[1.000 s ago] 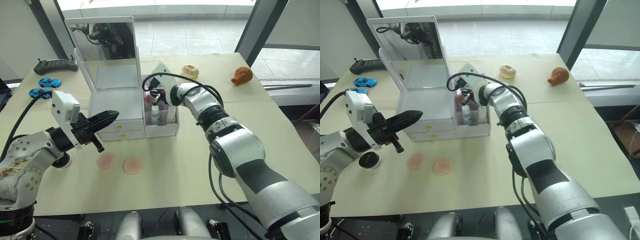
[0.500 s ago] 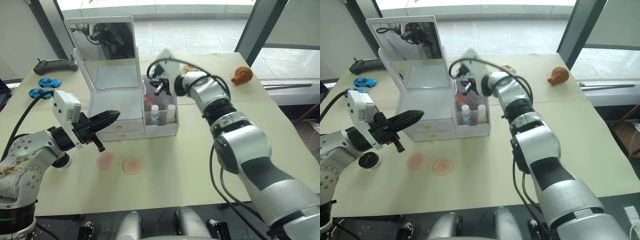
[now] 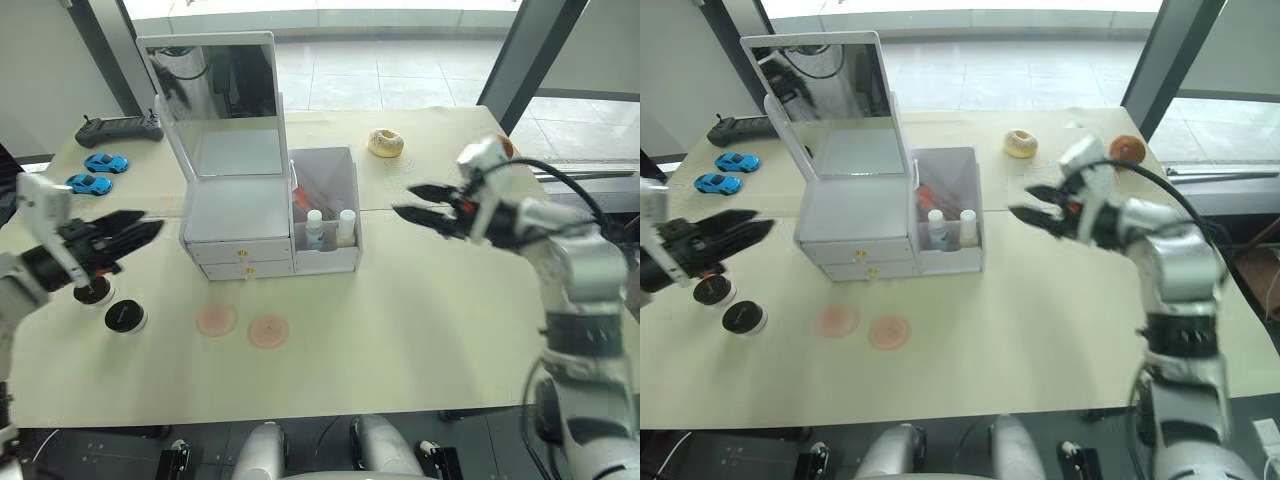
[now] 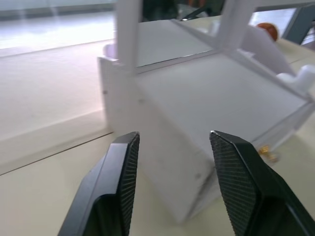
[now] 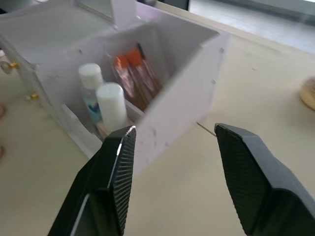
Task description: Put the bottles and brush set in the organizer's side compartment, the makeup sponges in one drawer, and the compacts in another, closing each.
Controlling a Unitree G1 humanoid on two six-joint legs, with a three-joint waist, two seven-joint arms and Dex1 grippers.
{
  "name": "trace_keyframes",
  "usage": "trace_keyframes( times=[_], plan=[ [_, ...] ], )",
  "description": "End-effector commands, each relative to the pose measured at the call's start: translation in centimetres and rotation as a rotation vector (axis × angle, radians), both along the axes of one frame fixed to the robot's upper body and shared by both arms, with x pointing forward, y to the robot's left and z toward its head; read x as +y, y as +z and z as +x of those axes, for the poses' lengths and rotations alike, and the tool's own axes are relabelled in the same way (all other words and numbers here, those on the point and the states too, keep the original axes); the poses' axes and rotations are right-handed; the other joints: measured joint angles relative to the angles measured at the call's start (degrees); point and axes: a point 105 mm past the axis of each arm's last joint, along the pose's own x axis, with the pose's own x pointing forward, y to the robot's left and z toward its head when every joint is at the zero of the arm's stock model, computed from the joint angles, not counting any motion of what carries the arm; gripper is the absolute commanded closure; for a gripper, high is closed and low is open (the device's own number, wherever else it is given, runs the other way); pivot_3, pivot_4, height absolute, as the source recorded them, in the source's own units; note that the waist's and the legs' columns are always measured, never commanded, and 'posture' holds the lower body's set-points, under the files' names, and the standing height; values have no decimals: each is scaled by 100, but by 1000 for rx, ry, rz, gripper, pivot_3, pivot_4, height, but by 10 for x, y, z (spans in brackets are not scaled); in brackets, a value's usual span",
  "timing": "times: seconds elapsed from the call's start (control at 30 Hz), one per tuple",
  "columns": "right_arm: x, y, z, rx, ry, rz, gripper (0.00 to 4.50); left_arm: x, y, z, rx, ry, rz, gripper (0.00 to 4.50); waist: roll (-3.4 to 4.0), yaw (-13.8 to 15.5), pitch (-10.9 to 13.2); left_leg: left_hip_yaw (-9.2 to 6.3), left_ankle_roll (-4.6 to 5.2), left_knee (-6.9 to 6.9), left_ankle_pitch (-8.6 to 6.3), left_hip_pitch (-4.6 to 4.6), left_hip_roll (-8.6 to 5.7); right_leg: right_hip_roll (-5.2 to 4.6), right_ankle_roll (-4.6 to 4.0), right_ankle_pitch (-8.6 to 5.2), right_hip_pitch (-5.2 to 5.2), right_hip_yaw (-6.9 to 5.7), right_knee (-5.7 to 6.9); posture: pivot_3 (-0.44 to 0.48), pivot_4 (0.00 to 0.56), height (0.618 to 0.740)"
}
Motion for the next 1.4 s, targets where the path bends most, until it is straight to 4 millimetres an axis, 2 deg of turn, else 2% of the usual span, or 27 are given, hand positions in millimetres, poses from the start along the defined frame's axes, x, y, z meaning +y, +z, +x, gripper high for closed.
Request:
trace_keyframes(
  times=[0.03, 0.1, 0.13, 0.2, 0.27, 0.37, 0.5, 0.6, 0.73, 0.8, 0.9, 0.93, 0.97, 1.0, 1.03, 1.1, 1.23, 1.33, 1.4],
  plan=[
    [-35, 8, -24, -75, -111, 5, 509, 37, 4, -5, -66, 98, 95, 742, -2, 0, -1, 6, 0, 0, 0, 0, 1, -2, 12, -8, 1, 2, -6, 0, 150, 740],
    [-60, -1, -35, -56, -207, 55, 0, 59, -3, -9, -60, 171, 119, 102, -6, -7, -3, 18, 0, 3, 0, 3, 9, 0, 15, -9, 3, 4, -5, 0, 150, 740],
    [-66, -2, -38, -53, -228, 67, 0, 64, -5, -10, -59, 184, 125, 22, -7, -12, -3, 23, 0, 3, 0, 3, 12, 1, 15, -9, 2, 4, -5, 0, 150, 740],
    [-95, -15, -48, -32, -330, 47, 0, 83, -12, -17, -42, 241, 119, 22, -8, -1, -3, 29, 0, 3, 0, 3, 15, 1, 16, -10, -1, 7, -4, 0, 150, 740],
    [-115, -20, -58, -24, -403, 44, 0, 94, -17, -23, -32, 273, 114, 22, -23, 6, -9, 31, 0, 2, 0, 3, 21, 5, 17, -12, -1, 4, -5, 0, 150, 740],
    [-120, -19, -60, -37, -419, 33, 0, 94, -18, -23, -34, 262, 100, 22, -23, 7, -9, 42, -1, 2, -1, 2, 24, 1, 17, -13, 0, 5, -7, 0, 150, 740],
    [-108, -15, -49, -48, -402, 32, 0, 76, -12, -15, -44, 210, 74, 22, -26, -5, -10, 57, -1, 2, -1, 2, 47, 10, 17, -12, 3, 2, -5, 0, 150, 740],
    [-92, -18, -40, -46, -372, -27, 0, 58, -9, -13, -53, 161, 87, 22, -25, -9, -10, 59, -1, 2, -1, 2, 49, 12, 17, -12, 1, 3, -4, 0, 150, 740],
    [-47, -4, -26, -51, -234, 56, 0, 19, -7, -21, -84, 49, 53, 22, -18, -21, -8, 64, -1, 0, -1, 0, 52, 9, 16, -11, 2, 10, -4, 0, 150, 740],
    [-21, -2, -21, -81, -153, 2, 0, -2, -7, -30, -93, -4, 43, 22, 2, -74, 6, 37, -1, -10, -1, -35, 48, 1, 13, -9, 31, -7, -7, 0, 150, 740],
    [13, 4, -18, -64, -31, -2, 0, -25, -10, -42, -110, -19, 80, 22, 46, -147, 26, -253, 8, -6, 9, -32, -88, -110, 14, -80, 162, -253, -22, 0, 150, 740],
    [20, 8, -17, -45, -7, 23, 0, -33, -10, -46, -117, -32, 81, 22, 49, -124, 28, -336, 9, 8, 15, 11, -129, -147, 26, -114, 161, -316, -9, 0, 150, 740],
    [28, 13, -16, -44, 20, 21, 0, -39, -13, -50, -116, -23, 88, 22, 33, -60, 19, -315, -15, 8, 27, 11, -120, -147, 24, -115, 127, -306, 3, 0, 150, 740],
    [34, 17, -15, -46, 36, 15, 0, -42, -14, -52, -115, -11, 94, 22, 30, 8, 19, -291, -18, 6, 29, -10, -121, -155, -10, -93, 138, -289, 4, 0, 150, 740],
    [44, 25, -16, -65, 78, 2, 0, -50, -18, -56, -103, -8, 85, 22, 32, 46, 19, -281, -22, 3, 31, -18, -128, -166, -17, -84, 122, -280, 4, 0, 150, 740],
    [67, 39, -21, -69, 173, 20, 0, -77, -31, -69, -59, -51, 1, 22, 31, 97, 18, -263, -22, 0, 31, -13, -128, -176, -14, -82, 122, -267, -4, 0, 150, 740],
    [103, 52, -37, -97, 353, -35, 0, -118, -58, -78, 12, -38, -70, 22, 15, 153, 9, -227, -23, -7, 29, -8, -129, -176, 15, -74, 129, -218, -34, 0, 150, 740],
    [115, 55, -50, -53, 468, -66, 0, -143, -68, -76, 21, -15, -33, 22, 13, 188, 8, -225, -23, -6, 29, -11, -130, -160, 40, -61, 137, -216, -66, 0, 150, 740],
    [117, 58, -52, -72, 487, -102, 0, -150, -70, -71, 6, 28, -39, 22, 10, 185, 6, -223, -23, -4, 29, -11, -129, -156, 24, -48, 139, -215, -72, 0, 150, 740]
  ],
)
